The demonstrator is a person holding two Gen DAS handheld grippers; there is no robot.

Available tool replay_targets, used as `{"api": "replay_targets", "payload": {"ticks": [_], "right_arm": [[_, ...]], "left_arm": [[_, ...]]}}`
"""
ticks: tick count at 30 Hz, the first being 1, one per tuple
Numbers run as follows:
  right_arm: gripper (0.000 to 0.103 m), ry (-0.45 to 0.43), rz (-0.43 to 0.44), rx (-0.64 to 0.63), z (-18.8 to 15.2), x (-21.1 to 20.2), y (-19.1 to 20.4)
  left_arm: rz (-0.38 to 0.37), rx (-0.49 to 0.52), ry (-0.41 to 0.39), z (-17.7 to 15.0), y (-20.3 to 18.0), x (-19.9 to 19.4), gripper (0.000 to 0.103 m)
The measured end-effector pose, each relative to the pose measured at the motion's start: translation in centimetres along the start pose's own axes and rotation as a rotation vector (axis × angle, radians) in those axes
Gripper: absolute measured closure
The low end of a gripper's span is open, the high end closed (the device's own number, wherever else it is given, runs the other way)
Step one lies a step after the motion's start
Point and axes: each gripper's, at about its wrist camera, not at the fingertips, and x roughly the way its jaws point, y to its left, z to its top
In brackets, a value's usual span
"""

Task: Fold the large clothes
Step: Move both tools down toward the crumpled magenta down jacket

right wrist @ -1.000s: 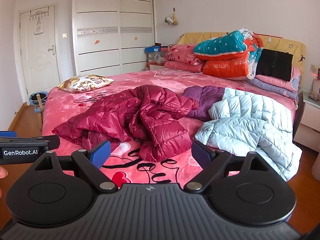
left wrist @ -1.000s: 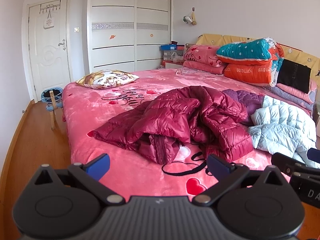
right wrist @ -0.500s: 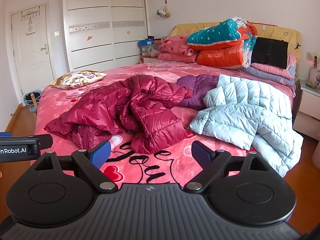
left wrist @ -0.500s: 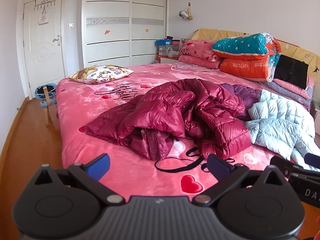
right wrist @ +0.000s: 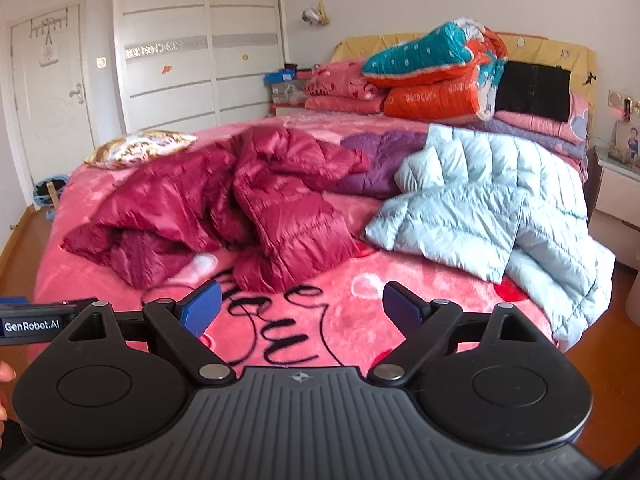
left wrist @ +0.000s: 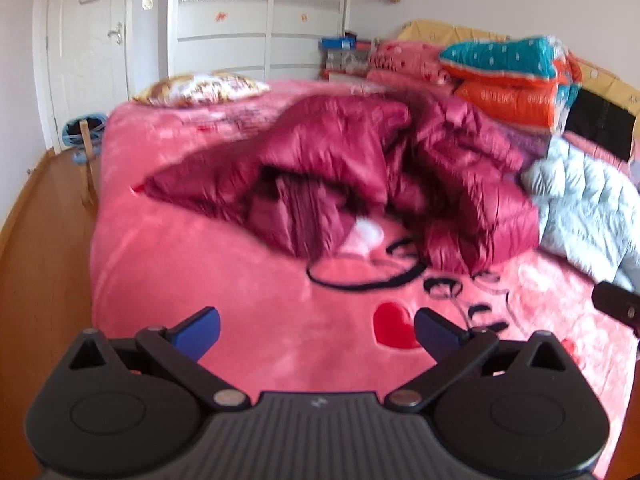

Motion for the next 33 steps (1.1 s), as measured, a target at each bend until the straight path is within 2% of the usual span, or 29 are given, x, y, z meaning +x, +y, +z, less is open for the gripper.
{"api": "replay_targets", "payload": {"ticks": [3, 7, 15, 23, 30, 33], "right_arm": [[0.000, 0.028, -0.009, 0.012, -0.4, 1.6, -0.6], [0.000, 0.047, -0.018, 0.038, -0.8, 3.3, -1.4], [0.000, 0.054, -0.021, 0.049, -1.2, 7.0, -2.8], [0.000, 0.097, -0.031, -0.016, -2.3, 10.4, -2.2], [0.000, 0.136, -0.027, -0.030, -3.0, 12.7, -2.1], [0.000, 0.143, -0.019, -0.029, -3.0, 13.3, -2.2]], "left_arm": [[0.007, 0.031, 0.027, -0.5, -1.0, 1.5, 0.001], [0.017, 0.045, 0.023, -0.2, -1.9, 3.2, 0.001], [0.050, 0.043, -0.050, 0.5, -2.8, 6.0, 0.001], [0.076, 0.037, -0.007, -1.2, -2.9, 9.9, 0.000], [0.075, 0.041, -0.053, -2.5, -3.1, 10.0, 0.000], [0.091, 0.058, -0.040, -2.5, -3.5, 10.2, 0.000]]}}
